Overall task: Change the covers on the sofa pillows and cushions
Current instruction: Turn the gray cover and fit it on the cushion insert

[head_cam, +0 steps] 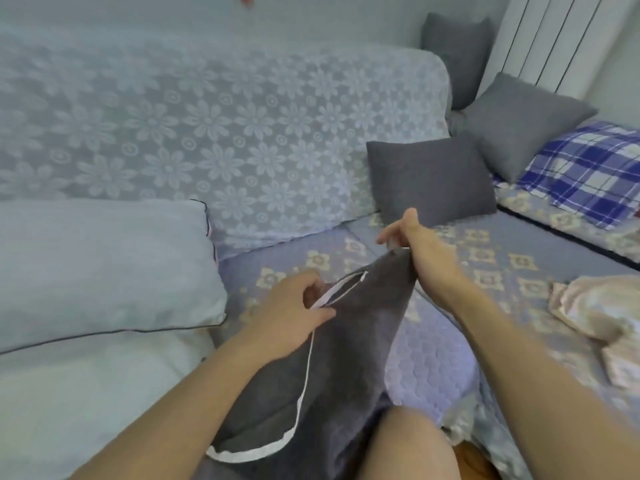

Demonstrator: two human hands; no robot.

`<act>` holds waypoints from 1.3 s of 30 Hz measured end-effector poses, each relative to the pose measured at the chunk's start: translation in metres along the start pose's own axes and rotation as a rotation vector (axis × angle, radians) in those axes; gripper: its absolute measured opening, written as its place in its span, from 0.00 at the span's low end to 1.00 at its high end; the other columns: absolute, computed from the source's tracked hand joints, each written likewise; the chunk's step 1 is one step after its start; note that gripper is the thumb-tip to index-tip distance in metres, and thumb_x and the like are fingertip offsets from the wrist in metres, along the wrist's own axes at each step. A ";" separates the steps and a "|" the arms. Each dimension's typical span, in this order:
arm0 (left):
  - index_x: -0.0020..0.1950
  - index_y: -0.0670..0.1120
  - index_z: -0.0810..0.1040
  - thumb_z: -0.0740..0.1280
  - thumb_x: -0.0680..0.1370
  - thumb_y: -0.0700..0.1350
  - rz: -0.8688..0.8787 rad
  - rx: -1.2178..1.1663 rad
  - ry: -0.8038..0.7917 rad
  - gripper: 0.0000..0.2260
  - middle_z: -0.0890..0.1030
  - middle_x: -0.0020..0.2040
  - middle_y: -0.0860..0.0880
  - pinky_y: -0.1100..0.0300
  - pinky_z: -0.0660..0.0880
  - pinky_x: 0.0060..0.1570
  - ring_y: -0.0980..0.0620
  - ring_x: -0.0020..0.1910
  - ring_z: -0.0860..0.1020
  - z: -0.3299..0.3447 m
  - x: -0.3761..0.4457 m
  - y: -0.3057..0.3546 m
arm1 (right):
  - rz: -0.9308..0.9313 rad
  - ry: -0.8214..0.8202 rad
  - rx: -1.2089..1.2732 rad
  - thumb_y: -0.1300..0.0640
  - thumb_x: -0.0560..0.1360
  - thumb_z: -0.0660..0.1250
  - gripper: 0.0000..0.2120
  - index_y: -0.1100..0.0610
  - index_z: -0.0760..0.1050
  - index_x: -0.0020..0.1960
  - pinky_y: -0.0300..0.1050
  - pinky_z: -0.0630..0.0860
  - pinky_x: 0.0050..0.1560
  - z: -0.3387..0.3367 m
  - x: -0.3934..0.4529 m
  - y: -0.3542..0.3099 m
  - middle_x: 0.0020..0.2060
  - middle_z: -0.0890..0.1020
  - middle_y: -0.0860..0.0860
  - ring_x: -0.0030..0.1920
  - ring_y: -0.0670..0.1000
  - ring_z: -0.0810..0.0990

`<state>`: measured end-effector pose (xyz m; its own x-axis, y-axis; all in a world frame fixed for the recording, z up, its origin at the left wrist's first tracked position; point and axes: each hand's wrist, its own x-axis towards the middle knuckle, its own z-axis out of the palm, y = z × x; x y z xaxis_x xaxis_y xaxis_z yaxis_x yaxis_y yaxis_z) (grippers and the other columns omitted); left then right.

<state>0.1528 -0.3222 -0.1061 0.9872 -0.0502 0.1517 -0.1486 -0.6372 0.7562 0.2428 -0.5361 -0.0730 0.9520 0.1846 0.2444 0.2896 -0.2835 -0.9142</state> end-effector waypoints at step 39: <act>0.48 0.54 0.77 0.72 0.76 0.39 0.016 0.153 0.577 0.10 0.74 0.45 0.62 0.72 0.66 0.51 0.58 0.47 0.72 0.036 -0.058 -0.049 | -0.011 -0.238 0.160 0.64 0.81 0.63 0.11 0.51 0.81 0.50 0.31 0.76 0.45 0.092 -0.074 0.055 0.43 0.84 0.40 0.46 0.39 0.82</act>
<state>0.1048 -0.3158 -0.1754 0.7870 0.3378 0.5163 -0.1111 -0.7456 0.6571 0.1793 -0.4791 -0.1714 0.8934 0.4077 0.1888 0.2621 -0.1316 -0.9560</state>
